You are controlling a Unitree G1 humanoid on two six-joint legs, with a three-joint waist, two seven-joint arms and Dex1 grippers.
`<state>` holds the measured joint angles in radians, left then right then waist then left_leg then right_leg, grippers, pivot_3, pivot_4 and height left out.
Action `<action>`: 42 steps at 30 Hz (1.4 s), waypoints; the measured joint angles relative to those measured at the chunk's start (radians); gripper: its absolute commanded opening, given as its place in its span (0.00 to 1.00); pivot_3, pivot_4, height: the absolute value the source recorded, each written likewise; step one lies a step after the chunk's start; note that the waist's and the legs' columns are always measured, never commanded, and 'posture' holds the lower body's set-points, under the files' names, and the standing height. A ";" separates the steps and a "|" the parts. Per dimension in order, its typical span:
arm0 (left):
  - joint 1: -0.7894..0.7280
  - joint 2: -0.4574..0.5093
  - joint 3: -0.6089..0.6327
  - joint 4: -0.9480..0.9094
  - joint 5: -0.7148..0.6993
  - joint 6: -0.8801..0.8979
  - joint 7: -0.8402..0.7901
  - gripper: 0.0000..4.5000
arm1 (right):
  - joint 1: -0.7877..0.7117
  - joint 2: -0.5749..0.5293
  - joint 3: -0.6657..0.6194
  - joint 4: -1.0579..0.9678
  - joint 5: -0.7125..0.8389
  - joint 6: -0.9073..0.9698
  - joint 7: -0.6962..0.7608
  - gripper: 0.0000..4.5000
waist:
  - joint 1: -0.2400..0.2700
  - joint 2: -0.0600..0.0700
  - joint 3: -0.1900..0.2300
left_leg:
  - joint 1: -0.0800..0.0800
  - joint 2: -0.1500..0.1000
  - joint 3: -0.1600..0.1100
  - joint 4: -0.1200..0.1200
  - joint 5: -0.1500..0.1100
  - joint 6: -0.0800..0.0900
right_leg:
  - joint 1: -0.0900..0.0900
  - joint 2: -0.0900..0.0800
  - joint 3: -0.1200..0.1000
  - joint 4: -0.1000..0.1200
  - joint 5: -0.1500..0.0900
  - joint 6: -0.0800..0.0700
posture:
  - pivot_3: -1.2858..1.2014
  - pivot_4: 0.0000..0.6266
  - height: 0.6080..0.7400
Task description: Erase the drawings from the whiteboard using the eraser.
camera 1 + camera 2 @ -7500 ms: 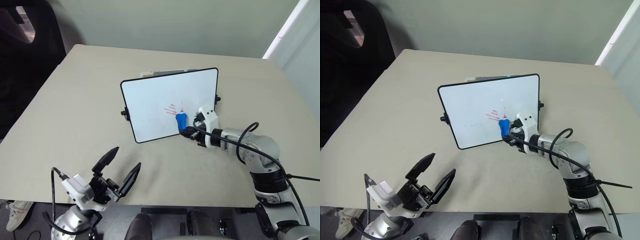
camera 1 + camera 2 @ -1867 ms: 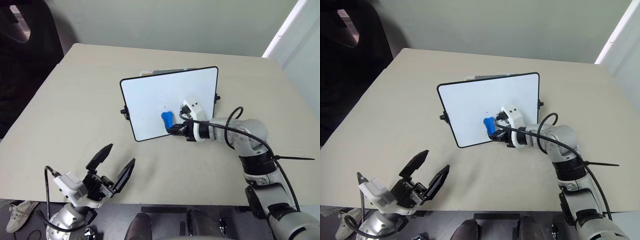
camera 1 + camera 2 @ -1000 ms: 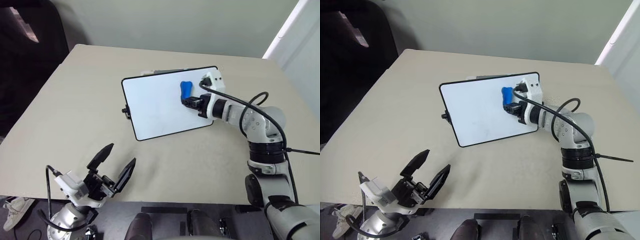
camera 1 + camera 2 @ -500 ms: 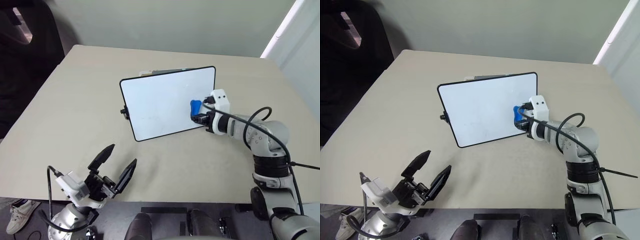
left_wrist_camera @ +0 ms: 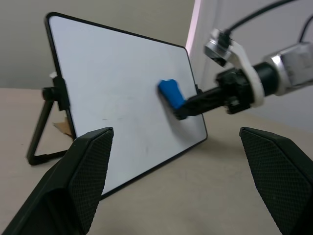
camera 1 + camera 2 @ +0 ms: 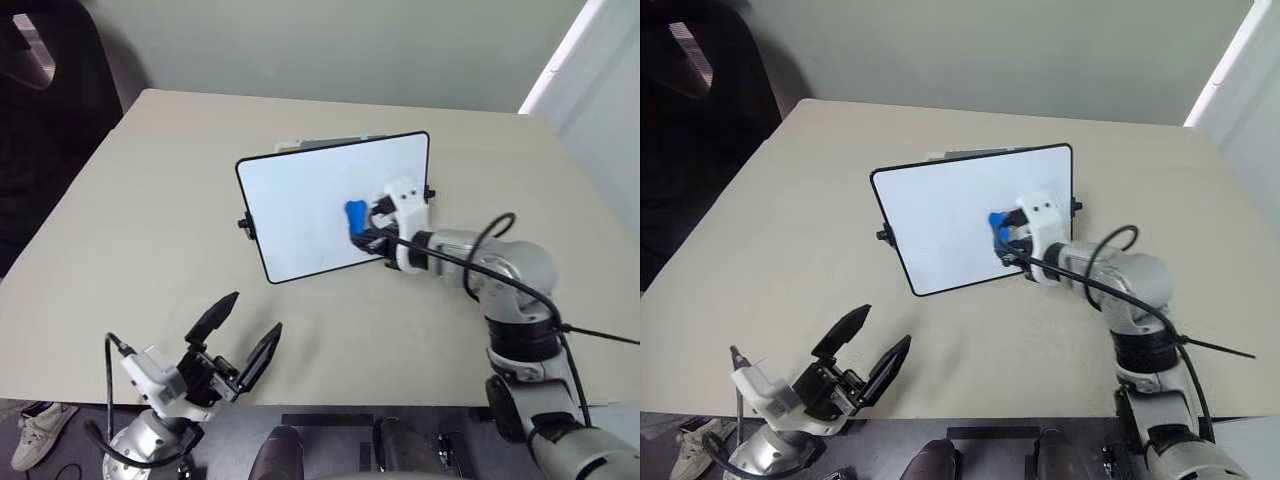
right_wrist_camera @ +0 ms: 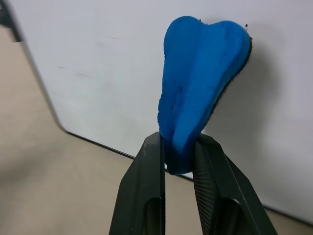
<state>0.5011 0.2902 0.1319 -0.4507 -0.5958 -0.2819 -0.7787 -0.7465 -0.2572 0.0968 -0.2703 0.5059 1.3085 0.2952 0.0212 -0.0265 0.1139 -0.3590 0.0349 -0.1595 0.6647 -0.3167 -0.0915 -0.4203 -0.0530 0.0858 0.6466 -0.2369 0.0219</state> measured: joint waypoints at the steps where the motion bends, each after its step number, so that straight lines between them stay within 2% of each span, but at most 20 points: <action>1: 0.004 0.000 -0.003 -0.005 0.003 -0.001 0.000 1.00 | -0.009 0.002 0.012 0.006 -0.001 -0.006 0.003 0.14 | 0.001 0.000 0.000 | -0.001 0.000 0.000 0.000 0.000 0.000 | 0.000 0.000 0.000 0.000 0.000 0.000 | 0.52 0.24 1.00; 5: 0.009 -0.001 -0.009 -0.010 0.009 -0.004 0.002 1.00 | -0.002 -0.008 0.034 0.021 -0.001 -0.015 0.018 0.14 | 0.013 0.000 0.000 | -0.006 0.000 0.000 0.002 0.001 -0.001 | -0.002 0.000 0.000 -0.001 0.000 0.000 | 0.52 0.24 1.00; 13: -0.002 0.001 0.000 -0.010 0.009 -0.003 0.006 1.00 | 0.113 -0.119 0.013 0.005 -0.020 -0.036 0.037 0.14 | 0.017 -0.001 -0.001 | -0.007 0.000 0.000 0.003 0.000 -0.003 | -0.002 0.000 0.000 0.000 0.002 0.003 | 0.52 0.24 1.00; 19: 0.000 0.001 0.003 -0.011 0.009 -0.003 0.005 1.00 | 0.172 -0.198 -0.107 -0.044 -0.018 -0.036 0.037 0.14 | 0.017 -0.001 -0.001 | -0.008 0.000 0.000 0.005 0.001 -0.003 | -0.001 0.000 0.000 0.000 0.003 0.005 | 0.52 0.24 1.00; 24: 0.006 0.000 -0.008 -0.014 0.011 -0.004 0.003 1.00 | 0.270 -0.217 -0.221 -0.249 0.055 0.083 0.042 0.14 | 0.016 -0.001 -0.001 | -0.009 0.000 0.001 0.004 0.001 -0.003 | -0.001 0.000 0.000 0.000 0.002 0.006 | 0.52 0.24 1.00; 28: 0.018 -0.002 -0.021 -0.022 0.014 -0.007 0.004 1.00 | 0.389 -0.277 -0.398 -0.448 0.150 0.246 0.092 0.14 | 0.022 -0.001 -0.001 | -0.009 -0.001 0.001 0.005 0.001 -0.003 | -0.001 0.000 0.001 -0.002 0.002 0.005 | 0.52 0.24 1.00; 32: 0.017 0.000 -0.017 -0.023 0.012 -0.012 0.007 1.00 | 0.544 -0.345 -0.571 -0.535 0.215 0.299 0.132 0.14 | 0.025 -0.002 -0.001 | -0.009 -0.001 0.002 0.004 0.000 -0.001 | 0.004 0.000 0.001 -0.002 -0.002 0.005 | 0.52 0.24 1.00; 39: 0.015 0.001 -0.017 -0.023 0.010 -0.013 0.008 1.00 | 0.639 -0.360 -0.587 -0.511 0.196 0.292 0.125 0.14 | 0.007 -0.001 -0.001 | -0.006 -0.001 0.003 0.004 -0.003 0.013 | 0.005 0.000 0.002 0.001 -0.003 0.009 | 0.52 0.24 1.00; 42: 0.017 0.001 -0.018 -0.023 0.010 -0.013 0.008 1.00 | 0.640 -0.357 -0.572 -0.476 0.182 0.270 0.118 0.32 | 0.008 -0.001 -0.001 | -0.006 -0.001 0.003 0.004 -0.002 0.015 | 0.005 0.000 0.003 0.002 -0.003 0.009 | 0.52 0.24 1.00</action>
<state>0.5185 0.2912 0.1142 -0.4740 -0.5855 -0.2948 -0.7706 -0.1064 -0.6138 -0.4754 -0.7460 0.6882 1.5785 0.4133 0.0288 -0.0275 0.1129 -0.3651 0.0336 -0.1561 0.6686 -0.3184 -0.0767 -0.4149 -0.0528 0.0886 0.6482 -0.2397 0.0309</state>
